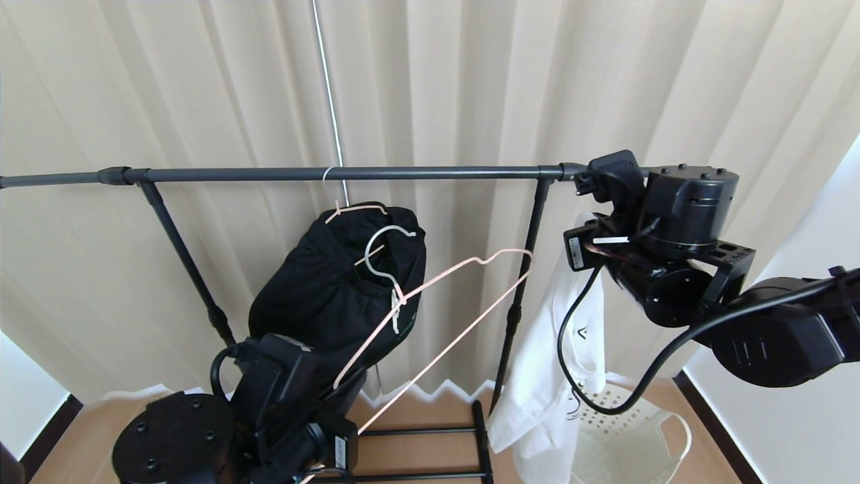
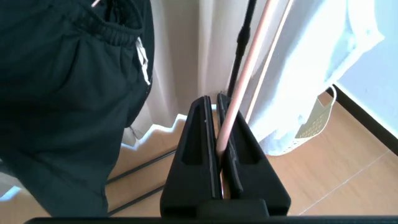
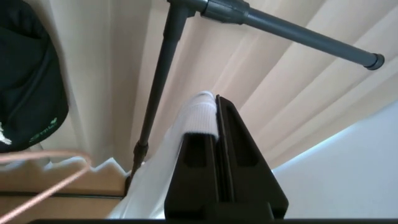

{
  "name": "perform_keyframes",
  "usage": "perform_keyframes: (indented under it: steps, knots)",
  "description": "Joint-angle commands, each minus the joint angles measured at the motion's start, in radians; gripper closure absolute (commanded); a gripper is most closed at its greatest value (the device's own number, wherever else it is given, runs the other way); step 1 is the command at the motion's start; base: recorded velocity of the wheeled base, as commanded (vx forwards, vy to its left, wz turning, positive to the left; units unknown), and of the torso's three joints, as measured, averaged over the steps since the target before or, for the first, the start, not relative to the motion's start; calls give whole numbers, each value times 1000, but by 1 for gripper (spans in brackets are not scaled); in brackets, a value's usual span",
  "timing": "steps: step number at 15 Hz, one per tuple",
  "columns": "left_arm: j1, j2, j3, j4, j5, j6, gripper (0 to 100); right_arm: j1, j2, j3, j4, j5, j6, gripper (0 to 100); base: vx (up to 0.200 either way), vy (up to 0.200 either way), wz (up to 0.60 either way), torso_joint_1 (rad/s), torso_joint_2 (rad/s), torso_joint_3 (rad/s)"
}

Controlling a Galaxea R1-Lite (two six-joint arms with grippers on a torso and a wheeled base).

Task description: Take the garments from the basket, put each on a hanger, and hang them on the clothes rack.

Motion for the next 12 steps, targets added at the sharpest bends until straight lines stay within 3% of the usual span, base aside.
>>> perform_keyframes:
  steps: [1, 12]
  knots:
    - [-15, 15, 14, -15, 0, 0, 100, 0, 40, -4, -25, -2, -1, 100, 0, 0, 0, 0, 0, 0]
    - [-55, 38, 46, -70, -5, -12, 100, 6, 58, -4, -55, -22, -3, 100, 0, 0, 0, 0, 0, 0]
